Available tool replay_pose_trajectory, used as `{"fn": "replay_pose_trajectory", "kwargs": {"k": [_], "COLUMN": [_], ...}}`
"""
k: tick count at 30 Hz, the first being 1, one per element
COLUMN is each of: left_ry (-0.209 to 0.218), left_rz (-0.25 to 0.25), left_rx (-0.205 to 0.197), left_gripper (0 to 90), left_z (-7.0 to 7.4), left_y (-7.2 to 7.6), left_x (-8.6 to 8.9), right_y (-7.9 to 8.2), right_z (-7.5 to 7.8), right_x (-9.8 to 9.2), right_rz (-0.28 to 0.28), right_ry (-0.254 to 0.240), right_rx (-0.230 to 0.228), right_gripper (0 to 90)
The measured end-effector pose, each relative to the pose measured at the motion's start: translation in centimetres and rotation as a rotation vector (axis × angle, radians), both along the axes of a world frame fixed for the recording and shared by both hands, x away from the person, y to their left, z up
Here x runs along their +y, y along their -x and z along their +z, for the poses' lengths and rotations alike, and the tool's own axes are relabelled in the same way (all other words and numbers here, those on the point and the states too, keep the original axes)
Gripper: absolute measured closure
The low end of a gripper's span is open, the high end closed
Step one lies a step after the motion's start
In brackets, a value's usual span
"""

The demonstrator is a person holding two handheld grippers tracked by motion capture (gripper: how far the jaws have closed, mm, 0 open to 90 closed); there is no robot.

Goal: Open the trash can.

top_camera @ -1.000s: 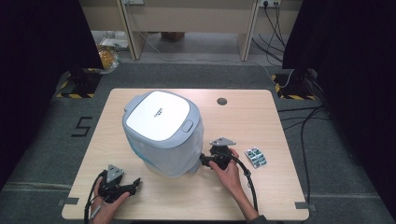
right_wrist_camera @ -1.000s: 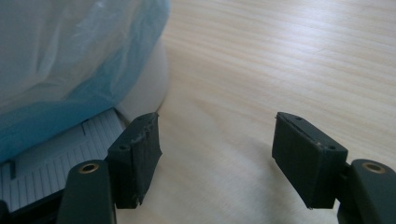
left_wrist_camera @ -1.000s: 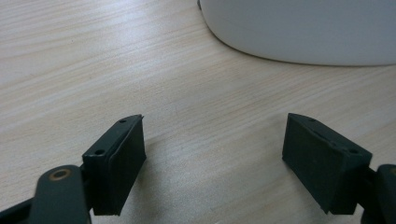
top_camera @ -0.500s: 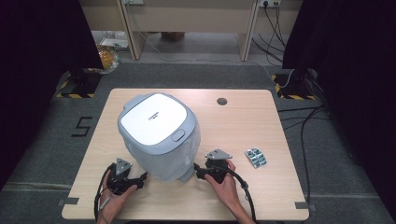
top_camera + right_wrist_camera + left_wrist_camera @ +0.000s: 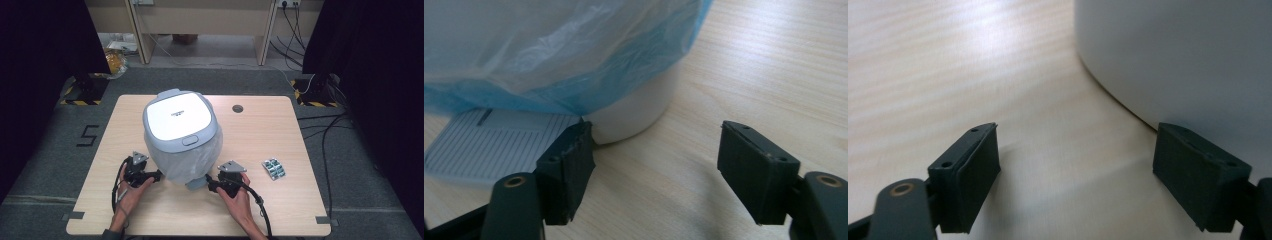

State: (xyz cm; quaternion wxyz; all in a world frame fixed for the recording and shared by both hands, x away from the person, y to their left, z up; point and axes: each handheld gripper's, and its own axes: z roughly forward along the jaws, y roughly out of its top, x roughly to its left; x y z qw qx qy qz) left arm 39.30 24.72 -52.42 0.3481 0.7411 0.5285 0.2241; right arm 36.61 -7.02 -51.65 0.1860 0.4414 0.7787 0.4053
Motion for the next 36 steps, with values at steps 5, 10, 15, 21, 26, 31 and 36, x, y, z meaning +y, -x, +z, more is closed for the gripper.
{"fn": "replay_pose_trajectory", "kwargs": {"k": [5, 10, 15, 21, 26, 31, 36], "left_ry": [0.002, -0.003, 0.002, 0.014, 0.096, 0.143, 0.159], "left_rz": [-0.003, -0.011, -0.007, -0.024, -0.042, -0.077, -0.123], "left_rx": [-0.003, 0.001, 0.003, -0.008, -0.039, -0.064, -0.085], "left_gripper": [18.6, 19.1, 19.6, 17.9, 17.7, 17.6, 17.3], "left_z": [0.0, 0.0, 0.1, 0.1, 0.2, 0.3, 0.6], "left_y": [-1.9, -2.6, -3.4, -2.4, 0.2, 2.8, 5.3], "left_x": [-0.3, 0.0, 0.9, 1.7, 2.7, 2.4, 1.3], "right_y": [-0.1, -0.5, -1.0, -1.2, -0.5, 0.2, 0.2], "right_z": [0.0, 0.0, -0.1, -0.1, 0.8, 1.6, 2.1], "right_x": [0.5, 1.1, 2.4, 2.9, 0.7, -2.8, -5.8], "right_rz": [0.008, 0.019, 0.040, 0.058, 0.053, 0.025, -0.028], "right_ry": [-0.006, -0.016, -0.029, -0.042, -0.009, -0.001, -0.020], "right_rx": [-0.001, 0.015, 0.039, 0.059, 0.022, -0.015, -0.029], "right_gripper": [30.1, 28.6, 22.2, 19.8, 18.5, 17.2, 17.0]}}
